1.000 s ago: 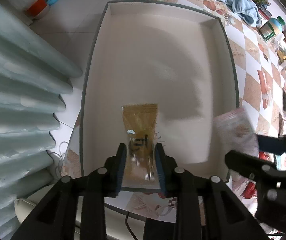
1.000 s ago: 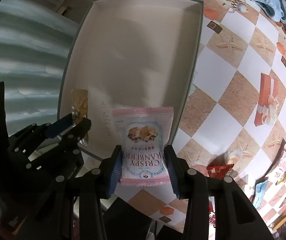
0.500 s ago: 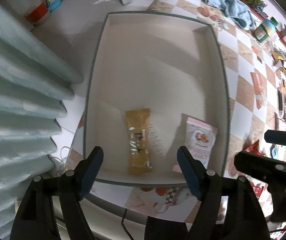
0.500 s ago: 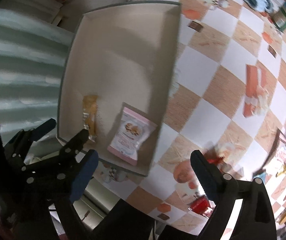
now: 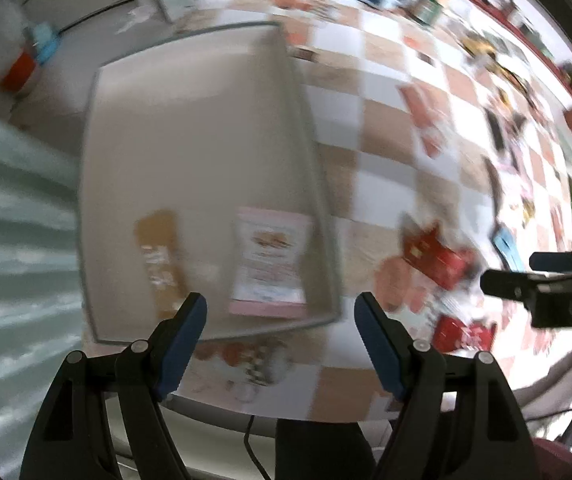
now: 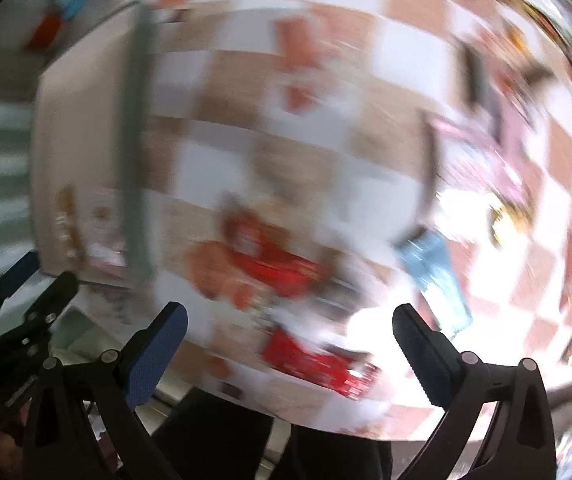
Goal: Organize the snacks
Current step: 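Grasp the red candy packet with left gripper while right grasps light-blue bar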
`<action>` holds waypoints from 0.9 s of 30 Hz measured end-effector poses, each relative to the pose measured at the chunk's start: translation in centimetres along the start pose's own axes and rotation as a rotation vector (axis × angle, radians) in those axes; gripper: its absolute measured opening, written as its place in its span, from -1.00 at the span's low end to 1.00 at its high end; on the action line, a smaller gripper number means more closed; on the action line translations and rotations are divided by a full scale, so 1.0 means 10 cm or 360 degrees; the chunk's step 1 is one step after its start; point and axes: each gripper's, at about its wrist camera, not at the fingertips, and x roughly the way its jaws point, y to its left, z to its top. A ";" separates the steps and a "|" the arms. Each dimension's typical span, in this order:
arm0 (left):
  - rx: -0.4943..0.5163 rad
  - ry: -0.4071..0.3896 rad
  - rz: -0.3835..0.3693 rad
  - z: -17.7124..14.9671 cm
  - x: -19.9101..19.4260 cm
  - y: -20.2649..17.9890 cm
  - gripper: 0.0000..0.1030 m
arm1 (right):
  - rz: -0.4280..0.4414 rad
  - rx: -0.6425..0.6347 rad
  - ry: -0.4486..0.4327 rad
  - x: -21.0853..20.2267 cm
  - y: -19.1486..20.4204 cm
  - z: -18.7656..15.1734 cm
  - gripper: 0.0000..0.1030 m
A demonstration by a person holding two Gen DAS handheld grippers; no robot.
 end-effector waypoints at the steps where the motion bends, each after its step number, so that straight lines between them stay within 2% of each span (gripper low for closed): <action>1: 0.0033 0.0015 -0.0014 -0.02 0.02 -0.08 0.54 | -0.0010 0.0045 0.0013 0.02 -0.14 -0.04 1.00; 6: 0.0171 0.0096 -0.0063 -0.08 0.13 -0.49 0.54 | -0.0062 0.0196 0.0053 0.09 -0.66 -0.20 1.00; 11: 0.0223 0.0158 -0.0133 -0.03 0.21 -0.85 0.54 | -0.0107 0.0282 0.0079 0.11 -1.02 -0.26 1.00; 15: 0.0186 0.0232 -0.0212 0.05 0.36 -1.07 0.54 | -0.0164 0.0303 0.0092 0.08 -1.20 -0.37 1.00; 22: 0.0020 0.0353 -0.0184 0.19 0.65 -1.22 0.55 | -0.0233 0.0254 0.0118 0.14 -1.43 -0.41 1.00; 27: -0.0133 0.0416 -0.0171 0.27 0.84 -1.18 0.55 | -0.0295 0.0098 0.0109 0.23 -1.41 -0.36 1.00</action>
